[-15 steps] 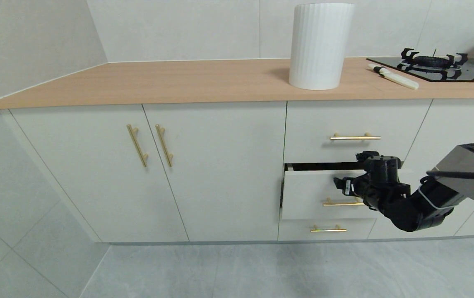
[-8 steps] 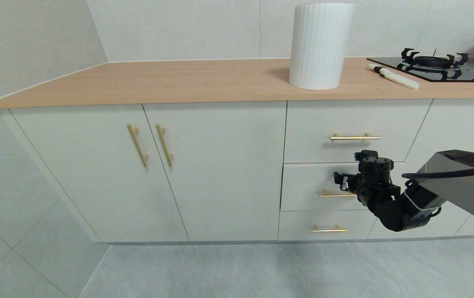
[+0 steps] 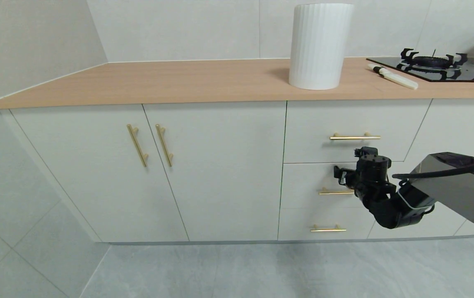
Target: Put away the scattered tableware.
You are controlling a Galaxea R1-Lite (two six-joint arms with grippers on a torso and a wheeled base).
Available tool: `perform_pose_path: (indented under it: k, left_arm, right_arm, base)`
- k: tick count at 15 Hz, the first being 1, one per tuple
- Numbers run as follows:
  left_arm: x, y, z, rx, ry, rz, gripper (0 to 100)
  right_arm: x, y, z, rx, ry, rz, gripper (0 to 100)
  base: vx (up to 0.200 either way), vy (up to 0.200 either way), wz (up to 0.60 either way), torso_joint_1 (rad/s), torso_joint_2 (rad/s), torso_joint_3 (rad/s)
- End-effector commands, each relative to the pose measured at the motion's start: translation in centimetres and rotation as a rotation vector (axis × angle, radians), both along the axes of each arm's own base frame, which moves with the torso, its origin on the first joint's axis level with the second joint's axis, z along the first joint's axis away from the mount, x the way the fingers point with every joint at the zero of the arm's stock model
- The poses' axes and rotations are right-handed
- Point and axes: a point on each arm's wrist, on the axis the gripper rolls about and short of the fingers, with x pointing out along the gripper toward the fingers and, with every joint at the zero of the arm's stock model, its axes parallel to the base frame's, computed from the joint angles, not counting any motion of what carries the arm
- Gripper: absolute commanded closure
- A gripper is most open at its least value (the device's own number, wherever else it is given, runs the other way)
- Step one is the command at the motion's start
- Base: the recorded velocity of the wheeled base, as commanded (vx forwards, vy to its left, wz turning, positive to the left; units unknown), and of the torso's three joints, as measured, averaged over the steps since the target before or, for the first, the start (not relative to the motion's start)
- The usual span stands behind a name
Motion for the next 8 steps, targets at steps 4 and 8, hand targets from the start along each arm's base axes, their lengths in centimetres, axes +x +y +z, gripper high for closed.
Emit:
perform_pose_path:
  k: [4,8]
  left_arm:
    - [0.0,0.0,0.0,0.000,0.001,0.000,0]
    - [0.0,0.0,0.0,0.000,0.001,0.000,0]
  right_arm:
    - [-1.2,-0.3,1.2,-0.001,0.001,-0.009,0]
    - [-6.4,-0.5,6.2,0.002,-0.019,0.011,0]
  base:
    - [0.000,0.000,0.00,0.000,0.00,0.000]
    - [0.000,0.000,0.00,0.000,0.00,0.000]
